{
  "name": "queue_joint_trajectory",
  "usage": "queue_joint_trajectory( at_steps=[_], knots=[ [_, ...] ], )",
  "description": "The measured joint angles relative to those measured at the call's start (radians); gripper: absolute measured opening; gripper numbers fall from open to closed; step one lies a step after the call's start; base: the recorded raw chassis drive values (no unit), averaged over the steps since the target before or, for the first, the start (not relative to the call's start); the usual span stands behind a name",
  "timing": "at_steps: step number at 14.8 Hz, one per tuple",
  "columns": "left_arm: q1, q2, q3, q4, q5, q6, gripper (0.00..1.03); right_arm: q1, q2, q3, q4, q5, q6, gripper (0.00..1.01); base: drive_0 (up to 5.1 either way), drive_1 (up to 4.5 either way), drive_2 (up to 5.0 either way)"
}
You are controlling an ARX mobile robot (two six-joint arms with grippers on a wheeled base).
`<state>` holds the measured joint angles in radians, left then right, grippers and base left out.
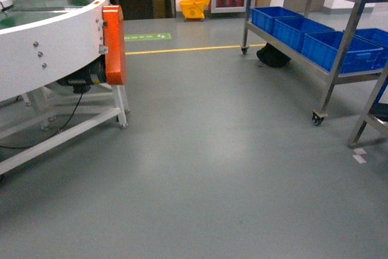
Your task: Pick red block from blue box to shelf
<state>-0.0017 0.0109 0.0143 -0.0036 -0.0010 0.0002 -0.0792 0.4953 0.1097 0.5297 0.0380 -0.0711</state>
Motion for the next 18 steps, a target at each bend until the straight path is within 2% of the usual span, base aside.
queue_joint_trajectory(
  at_steps=[6,18],
  knots=[
    [0.002,0.000,0.000,-0.001,-0.002,0.000,0.98,0.000,0.001,0.000,-0.004,0.000,0.000,0.27,-0.6,3.63,-4.9],
    [0.002,0.000,0.000,-0.002,0.000,0.000,0.98,0.000,0.000,0.000,-0.001,0.000,0.000,0.27,-1.7,-1.69,-1.7]
  ],
)
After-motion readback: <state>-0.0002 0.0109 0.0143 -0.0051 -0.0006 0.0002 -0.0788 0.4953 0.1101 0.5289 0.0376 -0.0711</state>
